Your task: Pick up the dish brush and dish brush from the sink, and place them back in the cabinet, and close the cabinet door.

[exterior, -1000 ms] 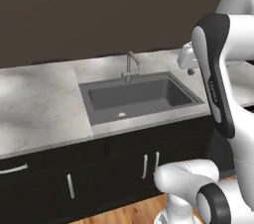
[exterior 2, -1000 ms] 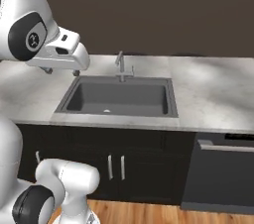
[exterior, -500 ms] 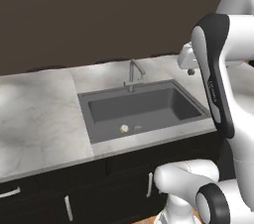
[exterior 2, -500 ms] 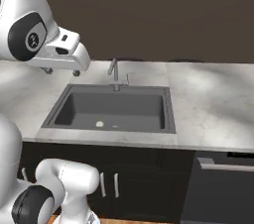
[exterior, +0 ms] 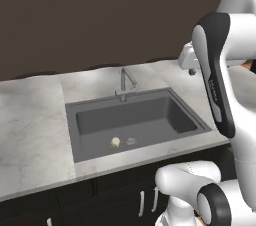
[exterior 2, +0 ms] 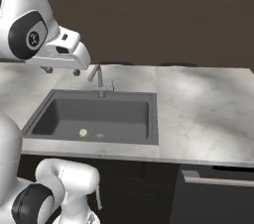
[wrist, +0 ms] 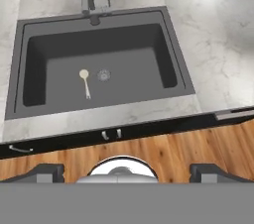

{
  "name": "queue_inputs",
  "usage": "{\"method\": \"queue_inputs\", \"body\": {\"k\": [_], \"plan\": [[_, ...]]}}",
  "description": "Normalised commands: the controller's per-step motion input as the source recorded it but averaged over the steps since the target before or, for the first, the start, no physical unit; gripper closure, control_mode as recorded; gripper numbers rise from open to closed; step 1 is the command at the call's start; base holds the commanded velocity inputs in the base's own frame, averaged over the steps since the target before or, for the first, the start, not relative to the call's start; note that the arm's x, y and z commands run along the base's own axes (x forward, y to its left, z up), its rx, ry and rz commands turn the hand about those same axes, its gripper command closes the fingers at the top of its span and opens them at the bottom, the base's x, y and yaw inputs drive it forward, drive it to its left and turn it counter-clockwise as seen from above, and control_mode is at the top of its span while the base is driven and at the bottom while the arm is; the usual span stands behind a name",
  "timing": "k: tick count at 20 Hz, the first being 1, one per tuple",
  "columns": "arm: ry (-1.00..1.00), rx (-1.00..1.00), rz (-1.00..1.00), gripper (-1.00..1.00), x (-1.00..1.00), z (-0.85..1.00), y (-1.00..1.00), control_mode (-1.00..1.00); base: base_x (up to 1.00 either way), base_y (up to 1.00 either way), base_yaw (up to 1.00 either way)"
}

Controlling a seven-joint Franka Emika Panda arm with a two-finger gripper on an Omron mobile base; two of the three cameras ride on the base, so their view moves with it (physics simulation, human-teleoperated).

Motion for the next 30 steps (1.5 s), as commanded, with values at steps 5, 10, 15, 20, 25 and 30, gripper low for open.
{"method": "queue_inputs", "body": {"k": [5,10,15,20,25,30], "plan": [[0.0,0.0,0.0,-1.0,0.0,0.0,0.0,1.0,0.28,-0.56,0.06],[0.0,0.0,0.0,-1.0,0.0,0.0,0.0,1.0,0.29,-0.4,0.07],[0.0,0.0,0.0,-1.0,0.0,0.0,0.0,1.0,0.17,-0.08,0.08],[0.0,0.0,0.0,-1.0,0.0,0.0,0.0,1.0,0.0,0.31,0.0],[0.0,0.0,0.0,-1.0,0.0,0.0,0.0,1.0,0.0,0.47,0.0],[0.0,0.0,0.0,-1.0,0.0,0.0,0.0,1.0,0.0,0.44,0.03]]}}
